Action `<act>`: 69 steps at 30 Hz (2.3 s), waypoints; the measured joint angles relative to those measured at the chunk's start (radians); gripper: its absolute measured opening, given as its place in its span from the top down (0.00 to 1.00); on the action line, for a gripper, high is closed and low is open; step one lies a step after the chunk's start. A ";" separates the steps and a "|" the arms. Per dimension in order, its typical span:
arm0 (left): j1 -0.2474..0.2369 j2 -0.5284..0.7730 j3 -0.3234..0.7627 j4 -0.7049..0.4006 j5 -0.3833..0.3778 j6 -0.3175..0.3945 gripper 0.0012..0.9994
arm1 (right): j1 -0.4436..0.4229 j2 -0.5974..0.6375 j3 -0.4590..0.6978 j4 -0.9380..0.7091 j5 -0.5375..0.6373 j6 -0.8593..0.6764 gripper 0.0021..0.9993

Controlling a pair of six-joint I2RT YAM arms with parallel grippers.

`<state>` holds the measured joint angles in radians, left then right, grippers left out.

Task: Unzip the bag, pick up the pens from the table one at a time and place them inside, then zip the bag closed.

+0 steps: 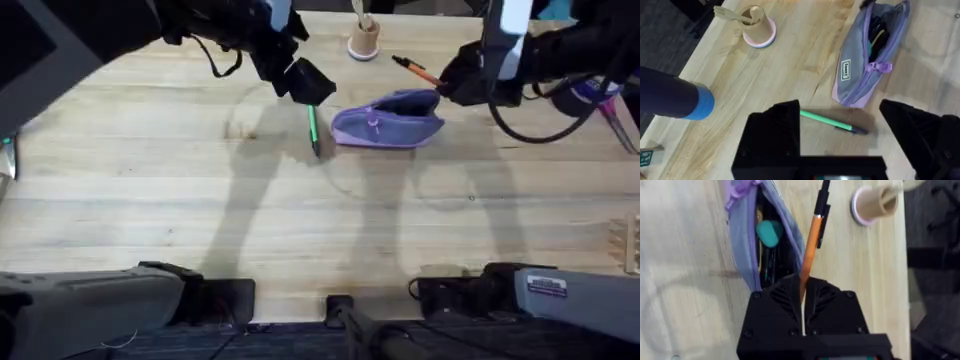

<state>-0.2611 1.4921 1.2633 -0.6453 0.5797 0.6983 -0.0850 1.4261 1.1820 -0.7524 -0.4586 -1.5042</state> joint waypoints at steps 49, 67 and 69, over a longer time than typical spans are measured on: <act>0.000 0.000 0.000 -0.002 0.000 0.000 0.01 | 0.055 0.271 0.000 0.010 -0.006 -0.176 0.43; 0.000 0.000 0.000 -0.002 0.000 0.000 0.01 | 0.153 0.271 0.000 0.063 -0.025 -0.139 0.00; 0.000 0.000 0.000 -0.002 0.000 0.000 0.01 | 0.164 0.271 0.000 0.073 -0.045 -0.117 0.00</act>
<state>-0.2611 1.4918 1.2633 -0.6472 0.5797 0.6983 0.0795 1.6970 1.1820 -0.6792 -0.5033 -1.6207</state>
